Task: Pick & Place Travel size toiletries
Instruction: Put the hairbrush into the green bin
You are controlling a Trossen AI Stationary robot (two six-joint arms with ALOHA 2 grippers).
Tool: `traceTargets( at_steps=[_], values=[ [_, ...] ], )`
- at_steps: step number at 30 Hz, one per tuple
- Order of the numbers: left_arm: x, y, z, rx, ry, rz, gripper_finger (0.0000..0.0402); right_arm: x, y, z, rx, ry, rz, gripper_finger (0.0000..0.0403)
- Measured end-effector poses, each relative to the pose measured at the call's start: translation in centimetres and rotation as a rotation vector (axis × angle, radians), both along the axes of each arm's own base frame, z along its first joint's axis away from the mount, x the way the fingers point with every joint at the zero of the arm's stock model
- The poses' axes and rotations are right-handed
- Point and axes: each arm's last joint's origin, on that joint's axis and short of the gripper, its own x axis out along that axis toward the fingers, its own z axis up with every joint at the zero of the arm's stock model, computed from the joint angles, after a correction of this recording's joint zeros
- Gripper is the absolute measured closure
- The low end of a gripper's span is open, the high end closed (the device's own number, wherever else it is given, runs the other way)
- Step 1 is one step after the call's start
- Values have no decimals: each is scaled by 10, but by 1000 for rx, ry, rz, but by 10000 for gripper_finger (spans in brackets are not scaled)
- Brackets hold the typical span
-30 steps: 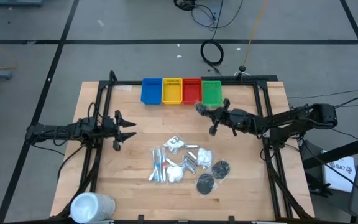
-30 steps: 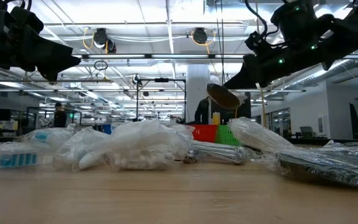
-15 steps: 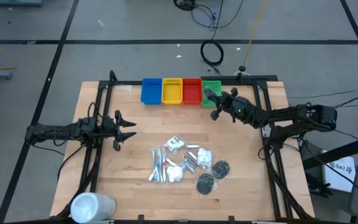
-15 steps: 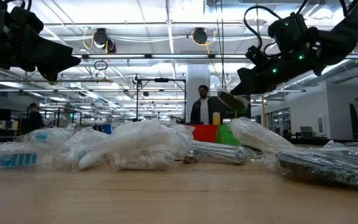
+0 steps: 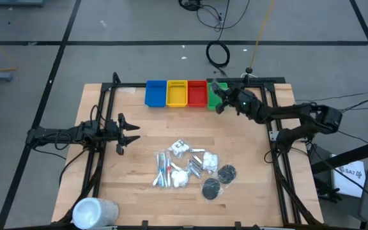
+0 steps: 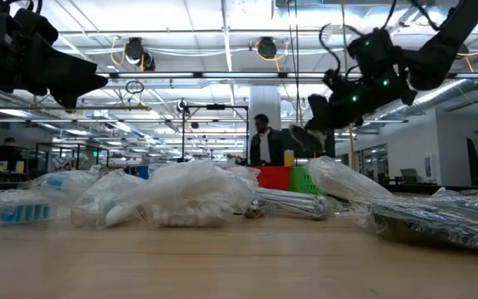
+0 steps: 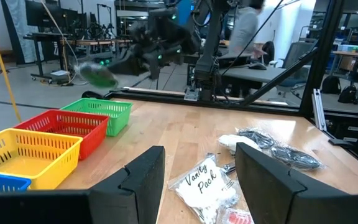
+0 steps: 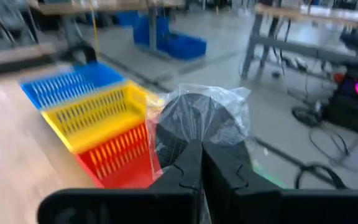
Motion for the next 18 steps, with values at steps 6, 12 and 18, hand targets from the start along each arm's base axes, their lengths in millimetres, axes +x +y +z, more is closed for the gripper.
traceTargets(
  at_steps=[6, 12, 18],
  values=[
    [0, 0, 0, 0, 0, 0, 210, 2, -9, -22, 56, 76, -29, 403],
    [0, 0, 0, 0, 0, 0, 210, 3, -10, -29, 67, 93, -27, 403],
    [0, 0, 0, 0, 0, 0, 210, 4, -10, -27, 62, 87, -26, 403]
  ],
)
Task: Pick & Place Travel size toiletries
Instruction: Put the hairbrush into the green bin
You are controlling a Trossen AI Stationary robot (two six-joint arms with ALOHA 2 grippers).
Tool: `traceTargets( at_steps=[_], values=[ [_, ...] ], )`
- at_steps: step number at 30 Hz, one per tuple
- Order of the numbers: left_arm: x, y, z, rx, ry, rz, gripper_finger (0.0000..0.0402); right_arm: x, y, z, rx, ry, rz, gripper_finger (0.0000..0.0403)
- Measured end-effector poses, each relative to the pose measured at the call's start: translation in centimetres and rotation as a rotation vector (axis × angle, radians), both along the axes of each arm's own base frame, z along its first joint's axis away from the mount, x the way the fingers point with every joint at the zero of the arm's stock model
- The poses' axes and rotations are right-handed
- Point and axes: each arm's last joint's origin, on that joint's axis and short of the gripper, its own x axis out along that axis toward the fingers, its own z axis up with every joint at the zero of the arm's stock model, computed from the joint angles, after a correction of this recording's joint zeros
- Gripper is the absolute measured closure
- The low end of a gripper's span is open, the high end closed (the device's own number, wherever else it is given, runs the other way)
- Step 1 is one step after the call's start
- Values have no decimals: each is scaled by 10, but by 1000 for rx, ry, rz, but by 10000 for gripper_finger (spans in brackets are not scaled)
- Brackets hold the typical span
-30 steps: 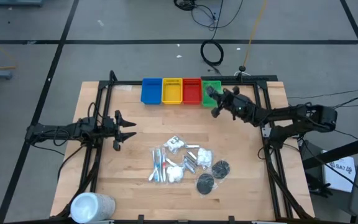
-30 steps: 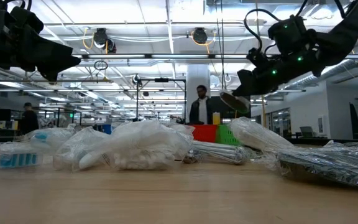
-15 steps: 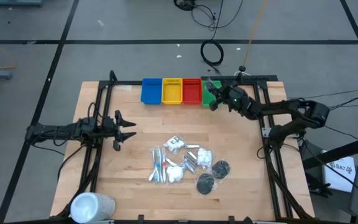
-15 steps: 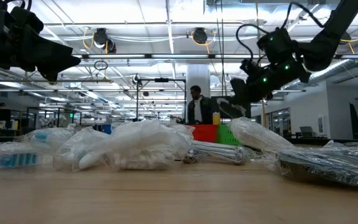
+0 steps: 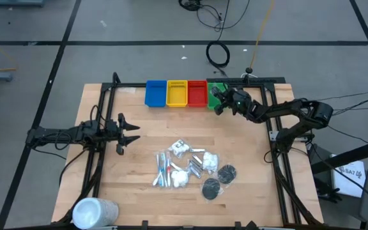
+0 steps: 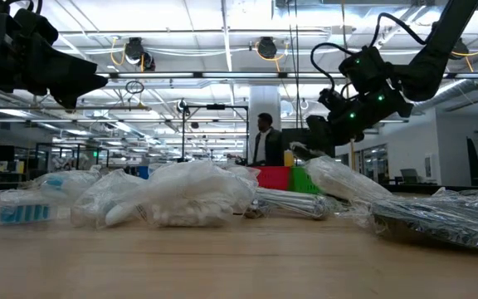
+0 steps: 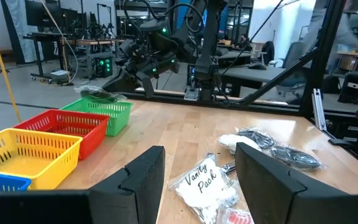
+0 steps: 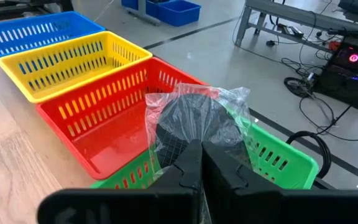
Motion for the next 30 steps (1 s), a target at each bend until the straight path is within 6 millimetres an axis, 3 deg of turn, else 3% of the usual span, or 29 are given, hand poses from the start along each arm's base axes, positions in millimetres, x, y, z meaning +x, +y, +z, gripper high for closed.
traceTargets(
  at_steps=[7, 21, 30],
  values=[
    [0, 0, 0, 0, 0, 0, 210, 0, 0, 0, -1, 2, 1, 384],
    [0, 0, 0, 0, 0, 0, 211, 1, 2, 7, -18, -37, 32, 285],
    [0, 0, 0, 0, 0, 0, 210, 9, 45, 44, -17, -182, 371, 271]
  ],
)
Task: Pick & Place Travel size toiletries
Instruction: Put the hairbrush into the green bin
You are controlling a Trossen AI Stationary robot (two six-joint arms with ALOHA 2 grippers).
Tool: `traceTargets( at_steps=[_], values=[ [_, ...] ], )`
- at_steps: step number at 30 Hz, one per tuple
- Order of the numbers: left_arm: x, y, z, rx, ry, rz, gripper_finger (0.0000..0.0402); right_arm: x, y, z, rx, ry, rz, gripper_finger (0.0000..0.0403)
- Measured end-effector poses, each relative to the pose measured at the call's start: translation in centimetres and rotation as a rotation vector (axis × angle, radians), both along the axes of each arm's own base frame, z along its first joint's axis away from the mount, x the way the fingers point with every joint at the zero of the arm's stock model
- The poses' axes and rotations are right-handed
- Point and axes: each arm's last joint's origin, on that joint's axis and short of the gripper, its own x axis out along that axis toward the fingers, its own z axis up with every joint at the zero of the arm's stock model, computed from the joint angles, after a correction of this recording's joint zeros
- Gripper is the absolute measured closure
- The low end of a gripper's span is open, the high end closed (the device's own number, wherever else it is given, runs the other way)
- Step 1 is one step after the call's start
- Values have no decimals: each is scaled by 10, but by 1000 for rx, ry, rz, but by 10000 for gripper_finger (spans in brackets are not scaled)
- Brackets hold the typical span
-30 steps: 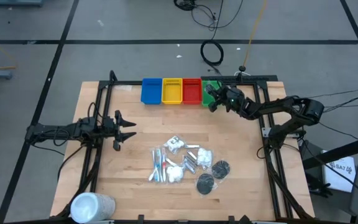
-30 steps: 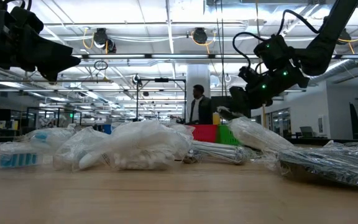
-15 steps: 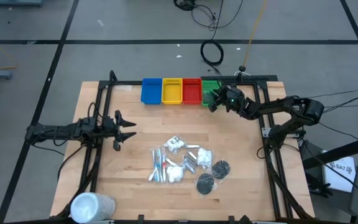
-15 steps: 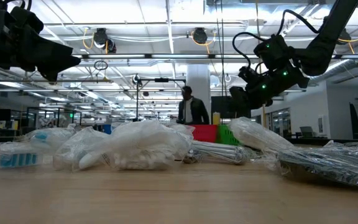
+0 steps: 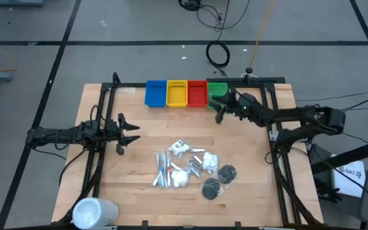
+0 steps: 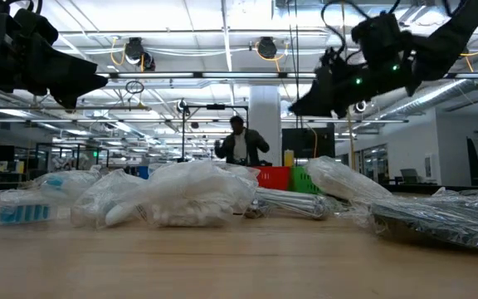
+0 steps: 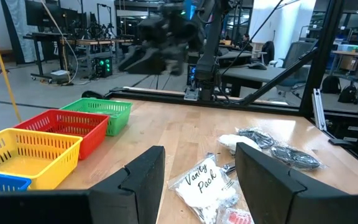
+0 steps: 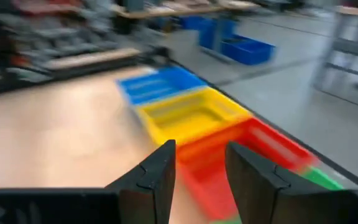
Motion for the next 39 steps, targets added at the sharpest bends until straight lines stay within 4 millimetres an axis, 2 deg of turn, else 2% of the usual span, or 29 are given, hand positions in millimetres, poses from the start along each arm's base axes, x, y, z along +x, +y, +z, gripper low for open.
traceTargets(
  at_steps=[6, 14, 20, 26, 31, 39],
  values=[
    [0, 0, 0, 0, 0, 0, 211, 3, 41, 13, 97, -35, 318, 272],
    [0, 0, 0, 0, 0, 0, 210, 1, 97, 18, 324, -6, 783, 273],
    [0, 0, 0, 0, 0, 0, 210, -2, 140, 18, 398, 40, 999, 273],
    [0, 0, 0, 0, 0, 0, 210, -11, 185, 19, 383, 45, 1044, 273],
    [0, 0, 0, 0, -1, 0, 210, -24, 217, 18, 399, 56, 1012, 273],
    [0, 0, 0, 0, 0, 0, 210, -45, 249, 14, 378, 102, 977, 273]
  ],
)
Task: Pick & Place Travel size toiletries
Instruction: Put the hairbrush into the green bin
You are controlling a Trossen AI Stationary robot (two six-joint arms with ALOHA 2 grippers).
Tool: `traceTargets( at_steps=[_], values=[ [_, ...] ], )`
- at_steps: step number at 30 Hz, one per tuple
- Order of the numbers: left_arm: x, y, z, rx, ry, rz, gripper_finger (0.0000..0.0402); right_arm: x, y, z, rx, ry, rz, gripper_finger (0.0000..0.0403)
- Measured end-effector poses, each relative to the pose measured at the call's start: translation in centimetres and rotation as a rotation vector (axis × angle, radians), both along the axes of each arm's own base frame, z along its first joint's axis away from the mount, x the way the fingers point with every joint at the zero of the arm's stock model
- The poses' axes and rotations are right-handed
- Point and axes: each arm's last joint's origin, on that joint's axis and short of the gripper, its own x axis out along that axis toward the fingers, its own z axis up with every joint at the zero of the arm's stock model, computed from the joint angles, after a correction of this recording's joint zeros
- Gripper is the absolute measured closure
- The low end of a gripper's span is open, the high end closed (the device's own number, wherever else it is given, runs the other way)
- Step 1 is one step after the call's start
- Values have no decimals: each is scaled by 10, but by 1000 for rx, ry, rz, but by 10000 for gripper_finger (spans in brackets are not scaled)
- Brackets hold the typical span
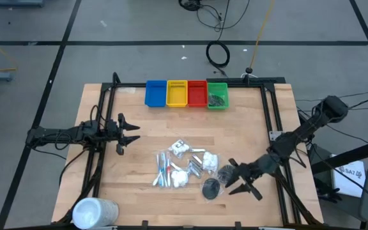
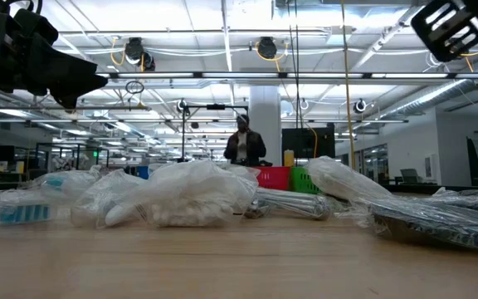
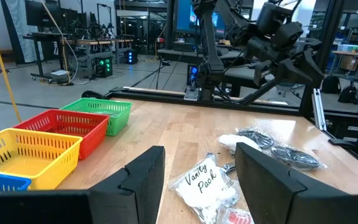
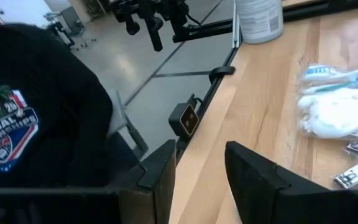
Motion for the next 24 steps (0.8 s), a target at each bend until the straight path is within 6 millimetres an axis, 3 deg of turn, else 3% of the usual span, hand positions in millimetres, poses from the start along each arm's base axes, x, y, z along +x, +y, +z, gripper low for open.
traceTargets(
  at_steps=[12, 18, 24],
  values=[
    [0, 0, 0, 0, 0, 0, 211, -4, 4, -1, -191, -123, 40, 273],
    [0, 0, 0, 0, 0, 0, 210, 4, -4, 4, -178, -111, -200, 262],
    [0, 0, 0, 0, 0, 0, 210, 15, 5, 14, -290, 40, -355, 207]
  ],
)
